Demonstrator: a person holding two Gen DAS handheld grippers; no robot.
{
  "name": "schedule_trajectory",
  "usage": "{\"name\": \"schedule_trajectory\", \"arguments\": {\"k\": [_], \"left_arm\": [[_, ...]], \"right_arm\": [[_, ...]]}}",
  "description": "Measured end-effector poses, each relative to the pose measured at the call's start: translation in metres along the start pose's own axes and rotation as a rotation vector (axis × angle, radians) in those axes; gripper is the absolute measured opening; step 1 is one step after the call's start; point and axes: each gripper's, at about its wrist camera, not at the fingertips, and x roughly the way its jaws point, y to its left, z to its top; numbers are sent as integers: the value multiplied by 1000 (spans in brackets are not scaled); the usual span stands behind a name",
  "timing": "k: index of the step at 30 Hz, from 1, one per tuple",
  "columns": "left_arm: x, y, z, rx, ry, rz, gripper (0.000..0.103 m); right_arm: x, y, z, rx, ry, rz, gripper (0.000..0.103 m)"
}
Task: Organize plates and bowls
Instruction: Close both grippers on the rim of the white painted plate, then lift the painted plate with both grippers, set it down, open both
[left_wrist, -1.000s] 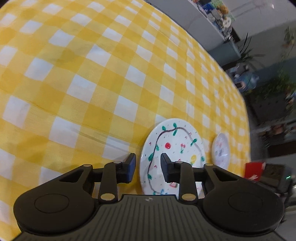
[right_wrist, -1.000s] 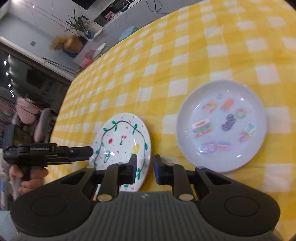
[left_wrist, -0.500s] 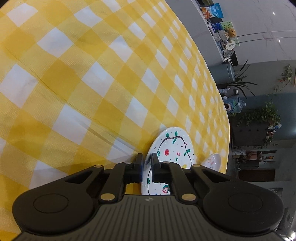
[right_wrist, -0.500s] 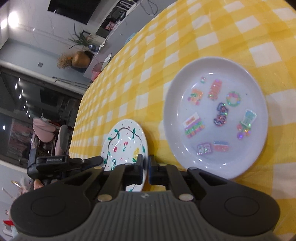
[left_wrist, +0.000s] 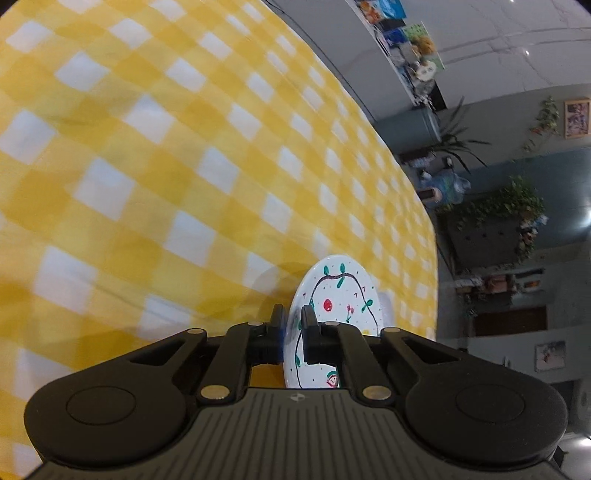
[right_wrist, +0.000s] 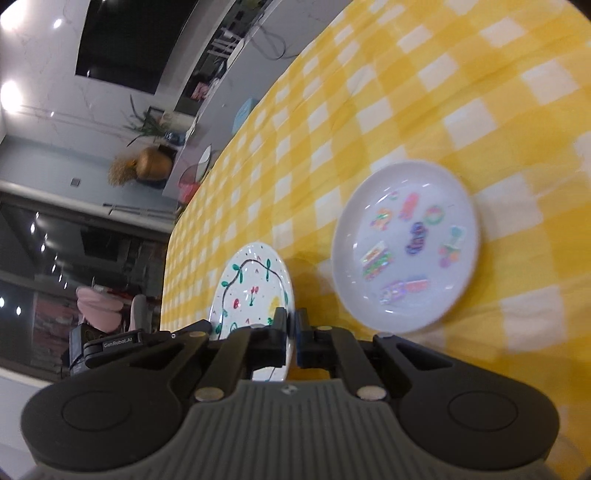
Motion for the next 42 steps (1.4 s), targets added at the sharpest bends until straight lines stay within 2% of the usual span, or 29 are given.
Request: {"name": "schedule_trajectory", "arguments": {"k": [6, 12, 15, 22, 29, 32, 38, 42], "left_arm": [[36, -32, 6, 109, 150, -14, 9], [67, -70, -4, 220, 276, -26, 9], [83, -86, -12, 245, 341, 1, 9], [118, -134, -40, 386, 479, 84, 9], [132, -163, -70, 511, 536, 169, 10], [136, -170, -80, 553, 539, 212, 12], [143, -172, -93, 598, 526, 277, 14], [145, -168, -96, 605, 521, 276, 14]], "right_arm": [[-49, 3, -3, 23, -70, -54, 2], [-99, -5, -24, 45, -119, -107, 2], [-122, -16, -41, 86, -135, -124, 2], [-163, -44, -87, 201, -203, -185, 3], [-183, -55, -121, 241, -195, -208, 4], [-181, -52, -124, 236, -193, -219, 4], [-179, -52, -129, 189, -180, -246, 5], [-174, -60, -131, 224, -146, -241, 5]]}}
